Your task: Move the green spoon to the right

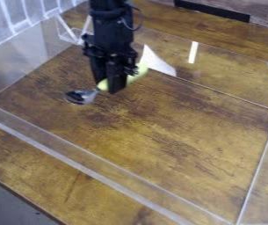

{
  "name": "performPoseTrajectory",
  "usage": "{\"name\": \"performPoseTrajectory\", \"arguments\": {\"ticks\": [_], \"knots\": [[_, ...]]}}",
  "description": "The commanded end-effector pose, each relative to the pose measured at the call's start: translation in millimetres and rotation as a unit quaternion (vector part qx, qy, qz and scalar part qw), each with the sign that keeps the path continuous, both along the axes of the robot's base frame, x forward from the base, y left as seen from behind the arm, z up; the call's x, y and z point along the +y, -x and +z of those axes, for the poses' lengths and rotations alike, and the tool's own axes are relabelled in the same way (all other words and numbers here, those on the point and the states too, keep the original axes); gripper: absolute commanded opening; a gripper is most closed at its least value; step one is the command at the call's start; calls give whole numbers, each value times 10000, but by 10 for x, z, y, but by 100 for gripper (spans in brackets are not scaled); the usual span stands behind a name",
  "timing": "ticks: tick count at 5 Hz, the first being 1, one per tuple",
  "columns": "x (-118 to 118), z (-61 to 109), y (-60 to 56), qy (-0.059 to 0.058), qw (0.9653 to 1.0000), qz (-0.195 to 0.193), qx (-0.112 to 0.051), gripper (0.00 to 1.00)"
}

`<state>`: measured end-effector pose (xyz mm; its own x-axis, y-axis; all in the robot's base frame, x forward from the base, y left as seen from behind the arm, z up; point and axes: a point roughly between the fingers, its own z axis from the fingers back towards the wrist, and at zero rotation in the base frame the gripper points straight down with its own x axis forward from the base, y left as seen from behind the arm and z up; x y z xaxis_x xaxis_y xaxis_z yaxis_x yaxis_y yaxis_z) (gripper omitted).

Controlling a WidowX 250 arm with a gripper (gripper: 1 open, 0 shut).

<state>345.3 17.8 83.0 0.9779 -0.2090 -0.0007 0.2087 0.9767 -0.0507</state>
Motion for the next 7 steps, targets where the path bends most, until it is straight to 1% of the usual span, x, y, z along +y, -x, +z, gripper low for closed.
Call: {"name": "performPoseTrajectory", "arguments": {"ticks": [1, 2, 3, 4, 5, 6, 7], "knots": [[93, 103, -5, -31, 9992, -326, -248, 0], [216, 27, 83, -60, 9984, -543, -169, 0], [365, -59, 72, -43, 9960, -878, -135, 0], [374, -110, -11, -25, 9976, -687, -105, 0], [335, -138, -98, -13, 9985, -533, -100, 0], [176, -147, -146, -13, 9957, -927, -68, 0], [42, -154, -196, 3, 9913, -1318, -28, 0]]}}
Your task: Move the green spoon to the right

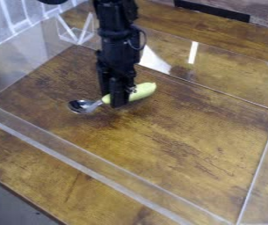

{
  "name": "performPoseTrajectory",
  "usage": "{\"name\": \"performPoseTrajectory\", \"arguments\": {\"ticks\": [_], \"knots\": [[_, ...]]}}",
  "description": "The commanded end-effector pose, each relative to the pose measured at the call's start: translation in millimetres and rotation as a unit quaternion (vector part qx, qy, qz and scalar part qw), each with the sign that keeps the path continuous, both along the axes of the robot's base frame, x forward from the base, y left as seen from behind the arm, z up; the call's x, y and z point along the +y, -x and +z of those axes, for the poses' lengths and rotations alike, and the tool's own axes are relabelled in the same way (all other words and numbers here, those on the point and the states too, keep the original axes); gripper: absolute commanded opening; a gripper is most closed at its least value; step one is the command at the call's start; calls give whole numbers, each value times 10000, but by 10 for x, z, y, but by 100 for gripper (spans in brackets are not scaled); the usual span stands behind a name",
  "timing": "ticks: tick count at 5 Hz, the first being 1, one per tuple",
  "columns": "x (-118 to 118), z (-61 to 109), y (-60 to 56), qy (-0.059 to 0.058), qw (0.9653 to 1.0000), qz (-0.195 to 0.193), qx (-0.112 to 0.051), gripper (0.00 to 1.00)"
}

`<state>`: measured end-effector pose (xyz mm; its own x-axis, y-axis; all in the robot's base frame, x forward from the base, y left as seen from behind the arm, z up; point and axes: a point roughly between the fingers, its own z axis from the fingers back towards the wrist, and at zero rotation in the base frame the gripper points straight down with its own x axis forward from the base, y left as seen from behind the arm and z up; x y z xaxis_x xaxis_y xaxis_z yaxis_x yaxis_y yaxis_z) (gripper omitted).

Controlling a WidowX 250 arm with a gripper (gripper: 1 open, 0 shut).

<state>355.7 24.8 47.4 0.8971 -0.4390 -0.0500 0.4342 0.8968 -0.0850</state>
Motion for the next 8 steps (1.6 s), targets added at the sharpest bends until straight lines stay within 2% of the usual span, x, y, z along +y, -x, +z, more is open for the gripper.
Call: {"name": "performPoseTrajectory", "arguments": {"ticks": [1, 3, 5, 7, 8], "knots": [[-81, 221, -143, -34, 9987, -391, -329, 0], [-45, 354, -8, -29, 9993, -145, -344, 0], [67, 564, -59, -79, 9987, 318, -382, 0], [142, 648, -12, -42, 9959, 821, -375, 0], [108, 640, 38, 40, 9944, 1003, -341, 0]]}}
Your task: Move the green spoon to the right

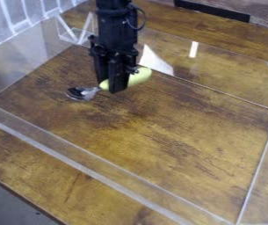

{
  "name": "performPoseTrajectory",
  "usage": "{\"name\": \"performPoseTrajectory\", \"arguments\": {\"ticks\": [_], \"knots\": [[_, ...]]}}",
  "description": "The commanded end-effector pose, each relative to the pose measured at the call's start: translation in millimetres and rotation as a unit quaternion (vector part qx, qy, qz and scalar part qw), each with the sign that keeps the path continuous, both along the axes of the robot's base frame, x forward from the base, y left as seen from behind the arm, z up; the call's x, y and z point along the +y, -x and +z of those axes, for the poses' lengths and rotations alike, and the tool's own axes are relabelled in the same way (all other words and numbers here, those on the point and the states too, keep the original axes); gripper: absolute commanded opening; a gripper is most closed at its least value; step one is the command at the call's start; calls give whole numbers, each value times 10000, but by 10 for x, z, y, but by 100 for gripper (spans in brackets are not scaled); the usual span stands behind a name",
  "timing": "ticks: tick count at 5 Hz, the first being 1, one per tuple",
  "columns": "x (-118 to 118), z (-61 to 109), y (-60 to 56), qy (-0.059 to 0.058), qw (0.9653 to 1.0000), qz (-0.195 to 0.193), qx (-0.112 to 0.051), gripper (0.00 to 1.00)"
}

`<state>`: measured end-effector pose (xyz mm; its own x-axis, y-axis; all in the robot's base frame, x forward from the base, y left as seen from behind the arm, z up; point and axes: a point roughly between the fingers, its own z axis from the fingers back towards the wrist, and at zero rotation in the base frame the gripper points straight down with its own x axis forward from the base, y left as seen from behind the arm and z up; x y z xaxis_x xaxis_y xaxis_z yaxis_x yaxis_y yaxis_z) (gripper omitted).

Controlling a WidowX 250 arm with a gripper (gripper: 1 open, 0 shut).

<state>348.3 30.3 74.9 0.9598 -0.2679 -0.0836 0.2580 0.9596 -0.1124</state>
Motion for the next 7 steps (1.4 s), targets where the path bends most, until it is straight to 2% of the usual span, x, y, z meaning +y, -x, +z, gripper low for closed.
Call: {"name": "performPoseTrajectory", "arguments": {"ticks": [1, 2, 3, 4, 5, 6, 7], "knots": [[237, 242, 7, -40, 9984, 317, -477, 0], [74, 467, -11, -218, 9954, 793, -484, 0], [-72, 718, -26, -392, 9901, 1242, -515, 0], [-290, 978, -41, -596, 9828, 1649, -579, 0], [-740, 1022, -30, -573, 9718, 2196, -634, 0], [-1206, 1007, -8, -532, 9561, 2822, -587, 0], [-1532, 946, -59, -524, 9289, 3642, -427, 0]]}}
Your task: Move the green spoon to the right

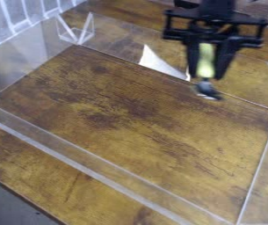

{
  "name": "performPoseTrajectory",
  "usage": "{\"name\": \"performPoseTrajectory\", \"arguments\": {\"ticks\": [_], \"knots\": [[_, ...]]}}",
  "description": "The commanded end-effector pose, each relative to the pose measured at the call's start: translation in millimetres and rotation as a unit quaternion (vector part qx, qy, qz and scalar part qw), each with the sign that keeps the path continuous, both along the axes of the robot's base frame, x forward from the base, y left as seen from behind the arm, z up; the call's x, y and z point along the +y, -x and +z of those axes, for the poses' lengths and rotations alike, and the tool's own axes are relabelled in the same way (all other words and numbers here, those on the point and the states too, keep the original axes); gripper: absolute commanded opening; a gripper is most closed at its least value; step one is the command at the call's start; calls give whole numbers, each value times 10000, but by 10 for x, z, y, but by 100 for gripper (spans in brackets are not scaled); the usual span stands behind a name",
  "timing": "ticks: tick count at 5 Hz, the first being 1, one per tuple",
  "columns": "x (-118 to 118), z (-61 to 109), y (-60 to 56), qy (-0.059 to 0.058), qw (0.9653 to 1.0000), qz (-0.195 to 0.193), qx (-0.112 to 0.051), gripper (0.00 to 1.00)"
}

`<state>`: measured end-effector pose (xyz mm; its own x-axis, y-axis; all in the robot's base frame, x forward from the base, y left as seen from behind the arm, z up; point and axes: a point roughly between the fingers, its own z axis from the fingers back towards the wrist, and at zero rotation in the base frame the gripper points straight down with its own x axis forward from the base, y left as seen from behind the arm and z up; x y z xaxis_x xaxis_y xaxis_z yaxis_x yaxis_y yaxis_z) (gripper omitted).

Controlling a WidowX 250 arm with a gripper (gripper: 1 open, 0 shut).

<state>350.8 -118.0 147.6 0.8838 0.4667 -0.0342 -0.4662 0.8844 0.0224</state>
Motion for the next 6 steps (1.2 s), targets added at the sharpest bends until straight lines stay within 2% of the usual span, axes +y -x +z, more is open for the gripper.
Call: {"name": "performPoseTrajectory", "arguments": {"ticks": [1, 2, 3, 4, 5, 6], "knots": [[-295, 112, -57, 61, 9966, 802, -173, 0], [-305, 38, -26, 59, 9840, 1781, -88, 0], [-265, -24, 22, -4, 9852, 1713, -70, 0], [-182, -130, 59, -86, 9839, 1782, -127, 0], [-3, -115, -1, -171, 9812, 1904, -250, 0], [129, -73, -94, -148, 9774, 2083, -338, 0]]}}
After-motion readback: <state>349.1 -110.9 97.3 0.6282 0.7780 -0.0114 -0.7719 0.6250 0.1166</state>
